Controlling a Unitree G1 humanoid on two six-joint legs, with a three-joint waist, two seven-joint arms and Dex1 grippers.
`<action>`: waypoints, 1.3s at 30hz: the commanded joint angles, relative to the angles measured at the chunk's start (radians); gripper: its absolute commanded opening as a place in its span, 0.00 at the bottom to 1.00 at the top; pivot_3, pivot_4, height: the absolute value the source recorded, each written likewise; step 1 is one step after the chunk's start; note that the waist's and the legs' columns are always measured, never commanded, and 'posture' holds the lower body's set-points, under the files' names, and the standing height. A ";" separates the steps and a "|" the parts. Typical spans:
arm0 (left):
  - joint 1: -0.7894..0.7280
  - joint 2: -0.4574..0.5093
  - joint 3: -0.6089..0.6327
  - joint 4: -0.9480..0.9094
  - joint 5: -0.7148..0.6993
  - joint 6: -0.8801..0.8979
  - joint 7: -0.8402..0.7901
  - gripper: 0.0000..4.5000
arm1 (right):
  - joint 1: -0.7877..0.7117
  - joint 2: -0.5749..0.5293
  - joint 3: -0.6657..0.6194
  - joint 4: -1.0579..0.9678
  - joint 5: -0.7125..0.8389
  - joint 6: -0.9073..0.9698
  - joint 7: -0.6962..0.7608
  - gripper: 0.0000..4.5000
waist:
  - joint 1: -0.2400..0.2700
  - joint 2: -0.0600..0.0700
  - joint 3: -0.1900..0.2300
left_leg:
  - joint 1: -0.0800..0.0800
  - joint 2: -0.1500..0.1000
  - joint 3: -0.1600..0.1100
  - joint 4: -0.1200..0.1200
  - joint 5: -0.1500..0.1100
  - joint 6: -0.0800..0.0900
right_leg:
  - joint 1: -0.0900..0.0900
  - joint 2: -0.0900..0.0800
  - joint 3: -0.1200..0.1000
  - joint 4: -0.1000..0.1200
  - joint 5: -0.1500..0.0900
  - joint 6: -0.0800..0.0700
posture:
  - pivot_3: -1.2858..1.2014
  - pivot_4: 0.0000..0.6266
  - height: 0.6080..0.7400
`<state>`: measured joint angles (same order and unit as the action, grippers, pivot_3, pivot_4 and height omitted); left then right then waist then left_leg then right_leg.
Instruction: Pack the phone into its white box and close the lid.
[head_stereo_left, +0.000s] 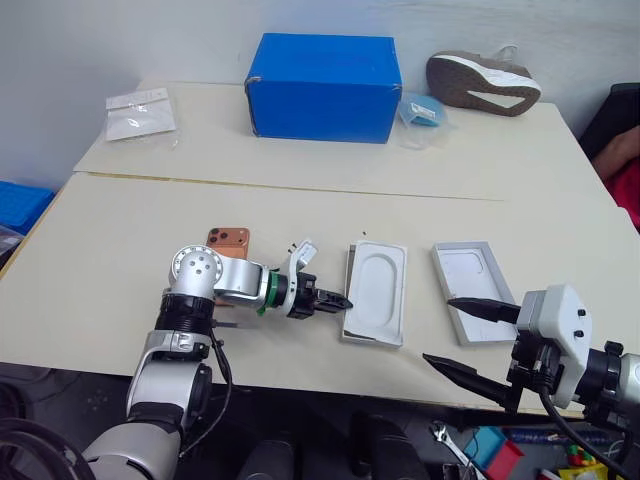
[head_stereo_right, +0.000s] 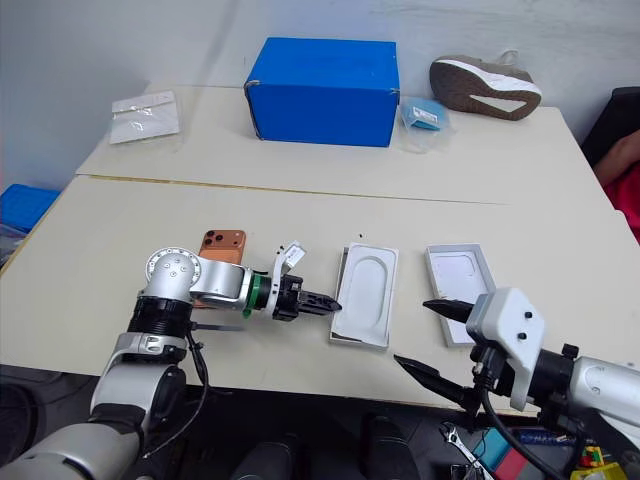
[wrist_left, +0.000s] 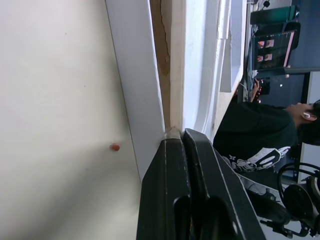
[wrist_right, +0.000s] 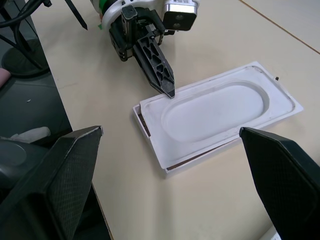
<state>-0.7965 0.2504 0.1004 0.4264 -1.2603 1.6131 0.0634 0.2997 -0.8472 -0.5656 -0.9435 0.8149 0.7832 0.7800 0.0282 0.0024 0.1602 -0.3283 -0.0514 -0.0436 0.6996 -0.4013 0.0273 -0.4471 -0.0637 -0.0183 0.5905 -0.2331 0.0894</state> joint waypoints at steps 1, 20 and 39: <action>0.014 -0.006 0.016 -0.016 -0.030 0.001 0.032 0.00 | 0.005 -0.012 -0.010 -0.023 0.015 -0.025 -0.006 1.00 | 0.000 0.000 0.000 | 0.000 0.000 0.000 0.000 0.000 0.000 | 0.000 0.000 0.000 0.000 0.000 0.000 | 0.52 0.24 1.00; -0.034 0.233 -0.131 -0.243 -0.190 -0.006 -0.199 0.95 | 0.016 -0.026 0.036 0.011 -0.030 -0.073 0.011 1.00 | -0.002 0.000 0.000 | 0.001 0.000 0.000 -0.001 0.001 -0.002 | 0.000 0.000 0.000 0.001 0.000 -0.001 | 0.52 0.24 1.00; 0.014 0.514 -0.514 -0.400 0.785 -1.050 -1.214 0.00 | -0.611 -0.026 0.703 0.362 -0.340 -0.031 -0.038 0.33 | -0.018 0.002 0.005 | 0.003 0.003 -0.001 -0.004 0.002 -0.004 | -0.001 0.002 -0.001 0.000 -0.005 -0.008 | 0.52 0.24 1.00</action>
<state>-0.7820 0.7631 -0.4478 0.0228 -0.5038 0.6083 -1.1254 -0.2685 -0.8879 0.0757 -0.6156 0.5310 0.7579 0.7405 0.0106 0.0039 0.1650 -0.3266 -0.0487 -0.0448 0.6959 -0.3992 0.0239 -0.4488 -0.0620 -0.0195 0.5899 -0.2378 0.0810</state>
